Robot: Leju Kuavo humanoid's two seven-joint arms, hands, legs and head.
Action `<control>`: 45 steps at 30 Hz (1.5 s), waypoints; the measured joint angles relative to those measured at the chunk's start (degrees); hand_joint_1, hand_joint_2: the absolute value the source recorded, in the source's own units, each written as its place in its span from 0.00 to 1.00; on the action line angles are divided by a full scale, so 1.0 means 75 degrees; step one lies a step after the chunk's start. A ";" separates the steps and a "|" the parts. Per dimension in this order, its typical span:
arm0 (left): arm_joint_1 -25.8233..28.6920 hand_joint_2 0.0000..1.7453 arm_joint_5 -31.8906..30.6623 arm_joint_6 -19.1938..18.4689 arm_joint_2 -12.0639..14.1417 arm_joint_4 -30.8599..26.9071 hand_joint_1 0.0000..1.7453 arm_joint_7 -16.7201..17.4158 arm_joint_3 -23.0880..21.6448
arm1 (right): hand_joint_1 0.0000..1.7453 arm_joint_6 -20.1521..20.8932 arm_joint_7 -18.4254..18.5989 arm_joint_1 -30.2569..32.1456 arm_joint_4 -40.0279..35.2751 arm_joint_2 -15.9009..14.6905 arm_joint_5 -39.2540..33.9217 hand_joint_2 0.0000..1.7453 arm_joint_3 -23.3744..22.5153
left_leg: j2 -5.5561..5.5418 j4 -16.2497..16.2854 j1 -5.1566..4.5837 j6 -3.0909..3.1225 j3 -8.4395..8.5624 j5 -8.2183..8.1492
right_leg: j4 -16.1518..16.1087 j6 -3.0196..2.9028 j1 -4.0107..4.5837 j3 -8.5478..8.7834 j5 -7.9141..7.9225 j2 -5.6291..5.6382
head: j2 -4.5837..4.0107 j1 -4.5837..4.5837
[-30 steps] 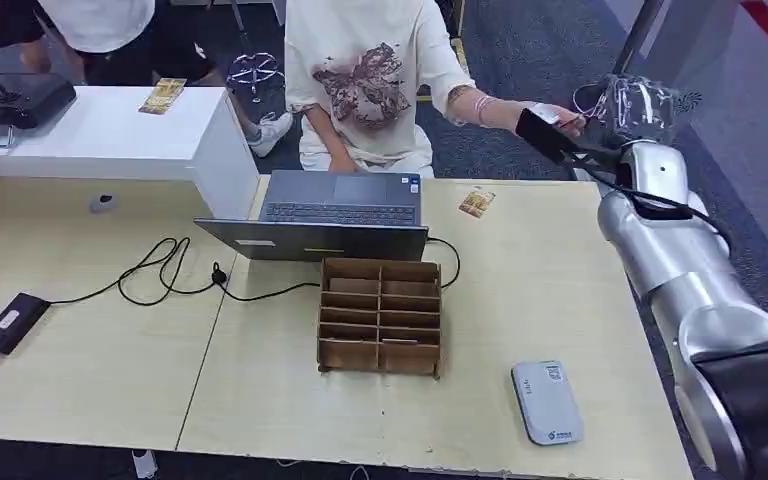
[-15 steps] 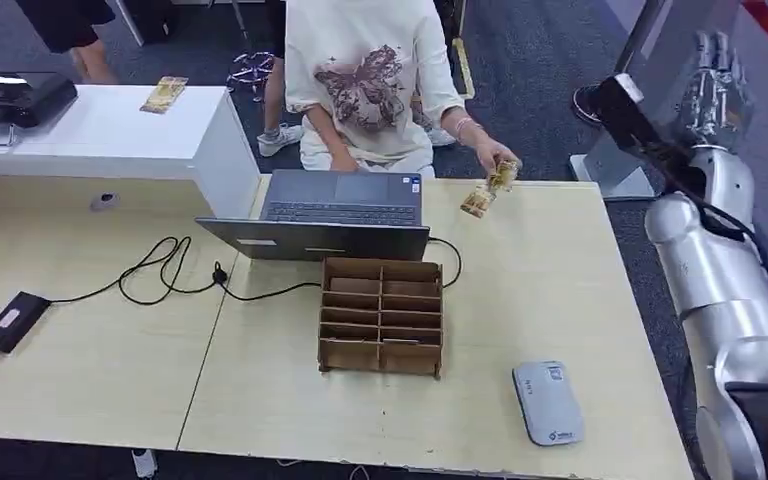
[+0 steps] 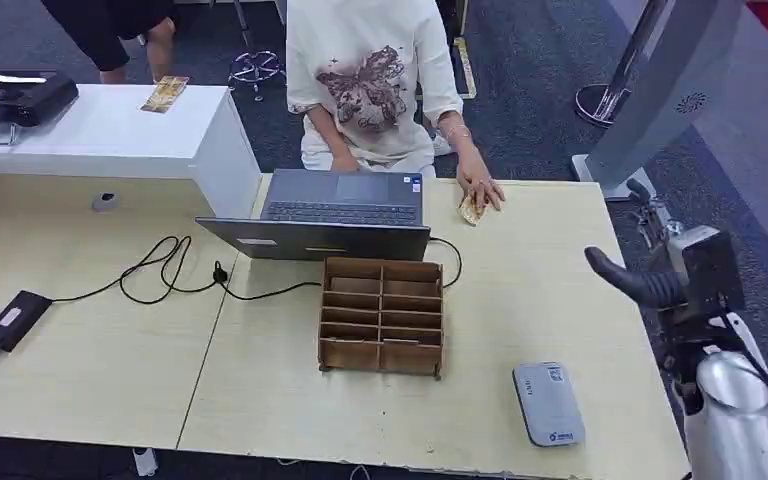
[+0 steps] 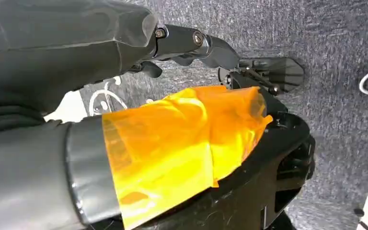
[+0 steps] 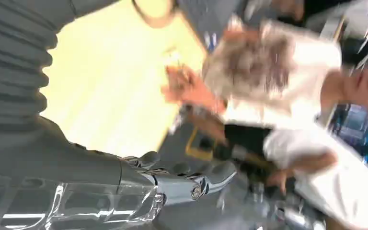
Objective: Pass the card to the sensor for recognition and then transmit it.
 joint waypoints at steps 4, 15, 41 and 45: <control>0.0022 0.00 0.0085 0.0012 -0.0006 0.0000 0.00 -0.0032 0.0117 | 0.00 0.0325 -0.0170 0.1091 -0.0737 0.0026 -0.0224 0.00 -0.0093 | 0.0013 -0.0001 0.0000 0.0000 -0.0011 0.0000 | 0.0001 0.0000 -0.0001 -0.0014 -0.0001 0.0012 | -0.0003 -0.0003; 0.0064 0.00 0.0277 0.0131 -0.0035 0.0000 0.00 -0.0087 0.0365 | 0.00 -0.2345 -0.0171 0.3373 -0.2424 0.0361 0.4809 1.00 0.0538 | 0.0017 0.0000 0.0003 0.0000 -0.0015 -0.0001 | 0.0001 0.0000 0.0002 -0.0022 0.0000 0.0014 | 0.0000 -0.0003; 0.0013 0.00 -0.0067 0.0096 -0.0093 0.0000 0.00 0.0049 0.0443 | 0.00 -0.4527 0.5111 0.2557 -0.0694 0.0638 1.2202 1.00 0.5315 | 0.0036 0.0001 0.0013 -0.0009 -0.0007 0.0007 | 0.0004 -0.0011 0.0009 -0.0015 0.0010 0.0035 | 0.0000 0.0003; 0.0012 0.00 -0.0081 0.0093 -0.0090 0.0000 0.00 0.0049 0.0443 | 0.00 -0.4498 0.5076 0.2364 -0.0457 0.0691 1.2197 1.00 0.5432 | 0.0037 0.0001 0.0013 -0.0009 -0.0010 0.0006 | 0.0005 -0.0012 0.0009 -0.0018 0.0011 0.0038 | 0.0000 0.0000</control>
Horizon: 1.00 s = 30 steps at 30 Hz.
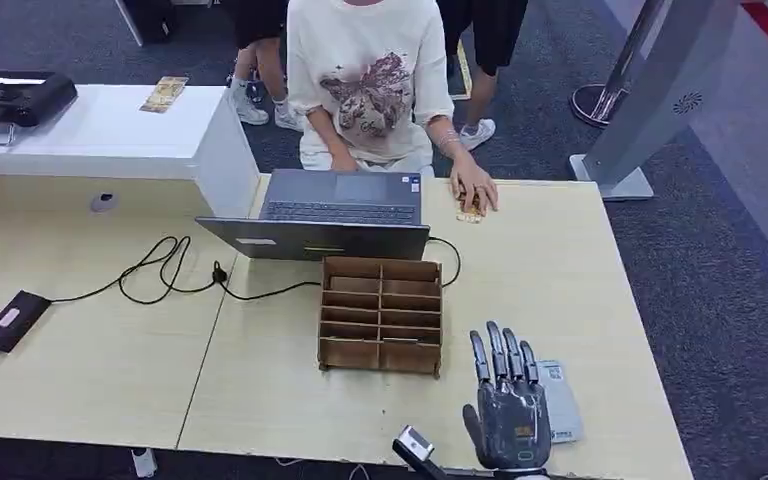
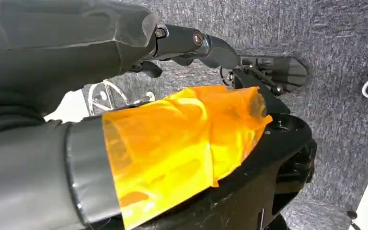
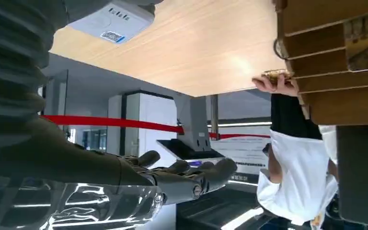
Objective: Pass the card to the sensor for recognition and then transmit it.
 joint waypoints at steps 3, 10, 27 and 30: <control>-0.0013 0.00 -0.0056 -0.0012 0.0000 0.0000 0.00 0.0003 -0.0003 | 0.00 0.0243 -0.0170 -0.0176 0.0164 0.0088 -0.0029 1.00 0.0009 | 0.0000 0.0000 0.0002 0.0000 -0.0003 0.0000 | 0.0000 0.0000 0.0002 0.0001 0.0000 -0.0001 | -0.0003 0.0003; -0.0031 0.00 -0.0175 -0.0052 0.0000 0.0000 0.00 0.0125 -0.0023 | 0.17 0.0513 -0.0443 -0.1058 0.0808 0.0449 -0.0213 1.00 -0.0009 | 0.0007 0.0000 0.0003 -0.0007 0.0002 0.0006 | 0.0002 -0.0009 0.0003 0.0003 0.0009 0.0005 | -0.0003 -0.0003; -0.0036 0.00 -0.0280 -0.0154 0.0012 0.0000 0.00 0.0140 -0.0149 | 0.24 0.0953 -0.0633 -0.2088 0.1790 0.0892 -0.1067 1.00 0.0000 | 0.0001 0.0001 0.0006 -0.0008 -0.0003 0.0007 | 0.0003 -0.0009 0.0005 -0.0002 0.0010 0.0000 | 0.0000 0.0003; -0.0036 0.00 -0.0280 -0.0154 0.0012 0.0000 0.00 0.0140 -0.0149 | 0.21 0.0956 -0.0633 -0.2083 0.1831 0.0912 -0.1090 1.00 0.0006 | 0.0002 0.0001 0.0005 -0.0008 -0.0003 0.0007 | 0.0003 -0.0009 0.0005 -0.0002 0.0010 0.0002 | -0.0003 0.0000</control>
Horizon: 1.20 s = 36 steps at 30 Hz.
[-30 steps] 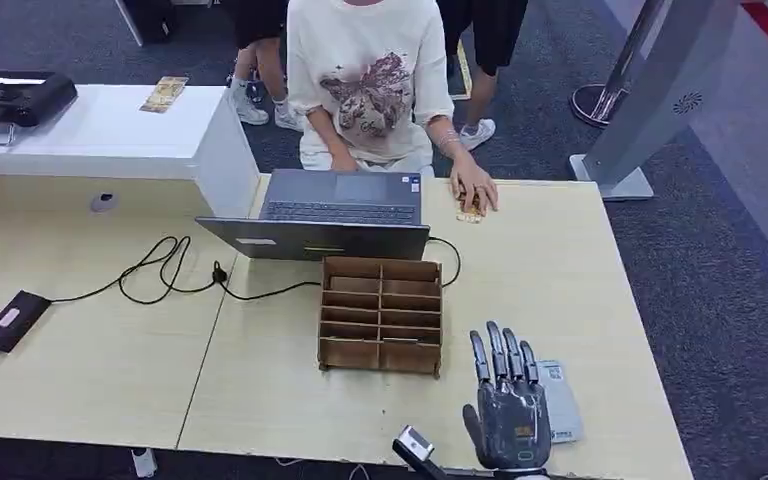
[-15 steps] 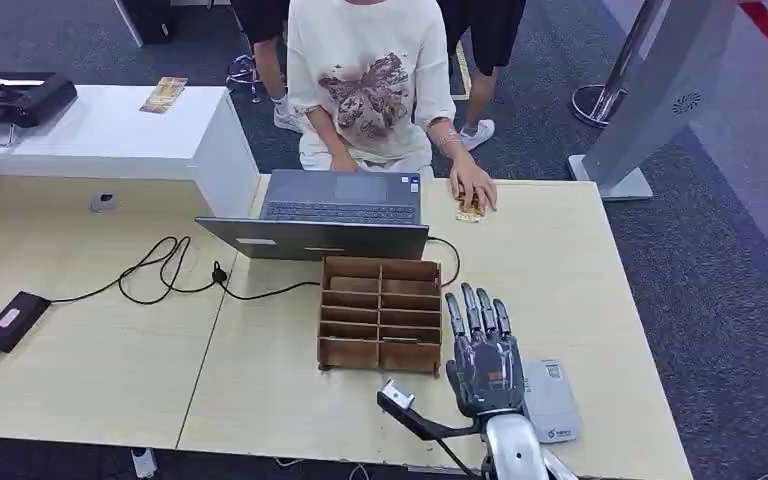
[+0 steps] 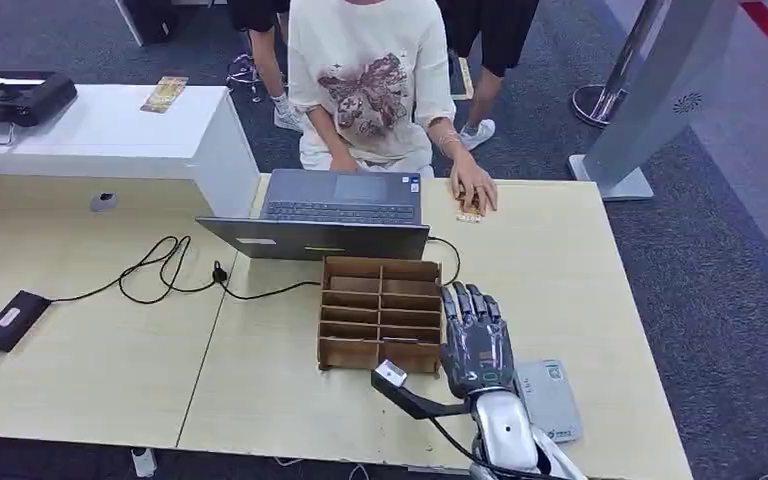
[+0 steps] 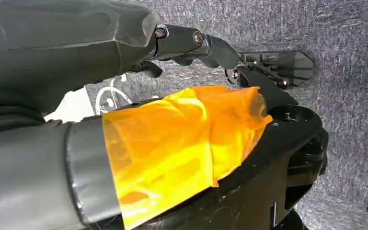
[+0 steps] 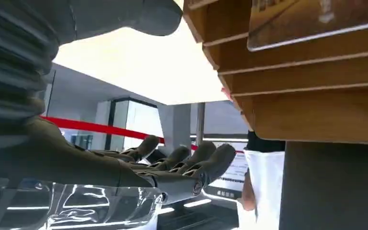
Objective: Pass the card to the sensor for recognition and then transmit it.
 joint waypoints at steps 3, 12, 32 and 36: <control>-0.0003 0.00 0.0003 0.0000 -0.0003 0.0000 0.00 0.0000 0.0000 | 0.18 0.0003 0.0000 0.0001 0.0012 0.0023 -0.0017 1.00 0.0006 | 0.0000 0.0000 0.0000 0.0000 0.0000 0.0000 | 0.0000 0.0000 0.0000 0.0000 0.0000 0.0000 | 0.0000 0.0003; -0.0002 0.00 0.0050 0.0003 0.0000 0.0000 0.00 0.0000 0.0000 | 0.14 0.0006 0.0000 0.0050 -0.0088 0.0026 -0.0026 1.00 0.0085 | 0.0001 0.0000 0.0000 0.0000 0.0001 0.0000 | -0.0001 0.0000 0.0000 -0.0002 0.0000 0.0001 | 0.0003 0.0003; -0.0005 0.00 0.0070 0.0023 -0.0003 0.0000 0.00 -0.0009 0.0000 | 0.21 0.0116 -0.0216 0.0024 -0.0335 0.0096 -0.0413 1.00 0.0708 | 0.0002 0.0000 0.0000 0.0000 0.0001 0.0000 | 0.0000 0.0000 0.0000 -0.0001 0.0000 0.0002 | 0.0003 0.0000; -0.0006 0.00 0.0055 0.0012 -0.0003 0.0000 0.00 -0.0009 0.0000 | 0.22 0.0152 -0.0192 0.0009 -0.0294 0.0154 -0.0478 1.00 0.0772 | 0.0002 0.0000 0.0000 0.0000 0.0000 0.0000 | 0.0000 0.0000 0.0000 -0.0001 0.0000 0.0002 | 0.0003 0.0003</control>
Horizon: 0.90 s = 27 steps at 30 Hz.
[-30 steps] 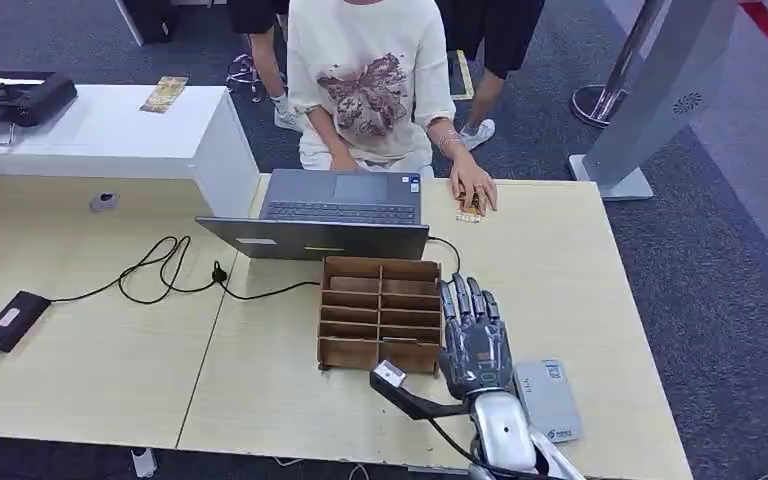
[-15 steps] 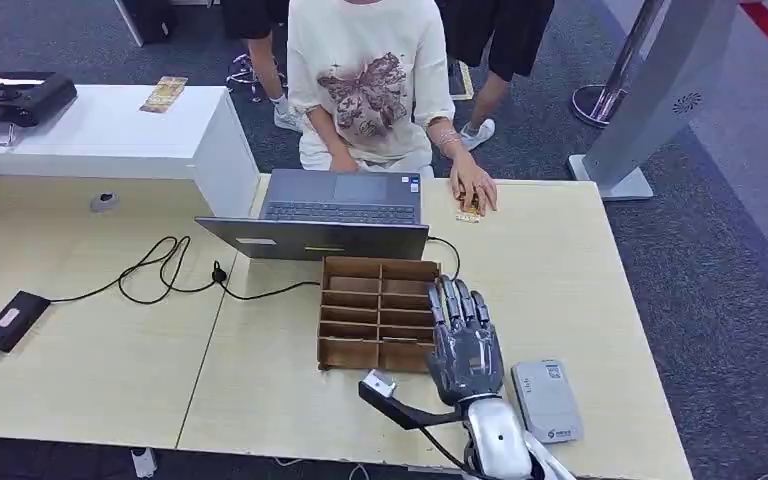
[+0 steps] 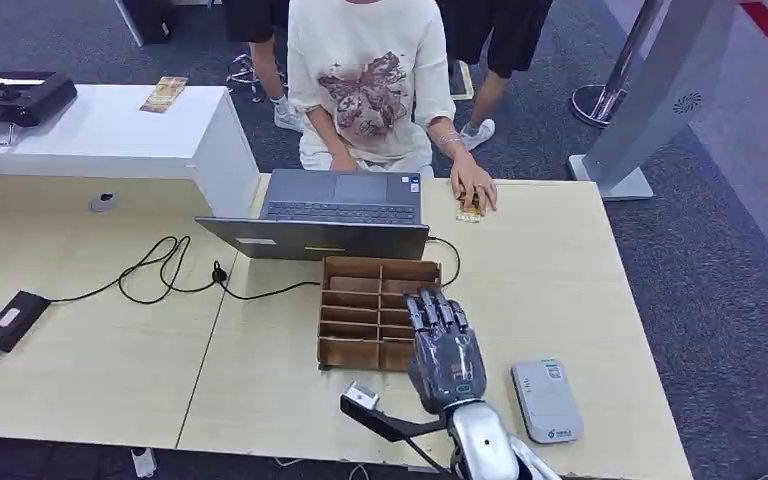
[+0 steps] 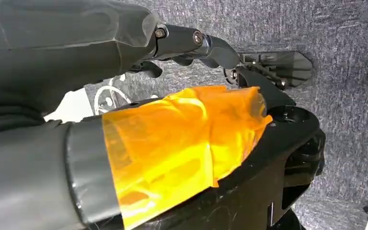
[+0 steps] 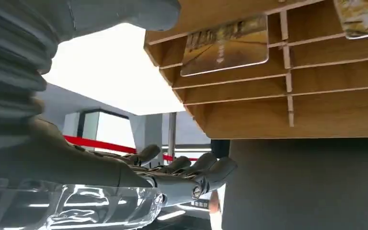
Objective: Pass the card to the sensor for recognition and then transmit it.
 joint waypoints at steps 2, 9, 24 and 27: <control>-0.0002 0.00 -0.0026 -0.0006 0.0000 0.0000 0.00 0.0000 0.0000 | 0.22 0.0041 0.0015 -0.0013 0.0035 0.0032 -0.0070 1.00 0.0000 | 0.0000 0.0000 0.0000 0.0000 0.0000 0.0000 | 0.0000 0.0000 0.0000 0.0000 0.0000 0.0000 | -0.0003 -0.0003; -0.0003 0.00 -0.0093 -0.0032 0.0000 0.0000 0.00 0.0003 0.0000 | 0.31 0.0245 0.0111 -0.0221 0.0423 0.0149 -0.0280 1.00 0.0009 | 0.0002 0.0000 0.0000 0.0000 0.0001 0.0000 | 0.0000 0.0000 0.0000 0.0001 0.0001 0.0002 | 0.0000 -0.0003; -0.0009 0.00 -0.0122 -0.0035 -0.0009 0.0000 0.00 0.0009 0.0000 | 0.98 0.0335 0.0189 -0.0695 0.1105 0.0329 -0.0393 1.00 -0.0018 | 0.0002 0.0001 0.0000 0.0000 0.0006 0.0001 | 0.0000 0.0000 0.0001 0.0004 0.0001 0.0002 | 0.0000 -0.0003; -0.0004 0.00 -0.0122 -0.0035 -0.0009 0.0000 0.00 0.0009 0.0000 | 0.97 0.0309 0.0189 -0.0700 0.1125 0.0338 -0.0396 1.00 -0.0020 | -0.0001 0.0001 0.0000 0.0000 0.0006 0.0001 | 0.0000 0.0000 0.0001 0.0007 0.0001 -0.0001 | 0.0000 -0.0003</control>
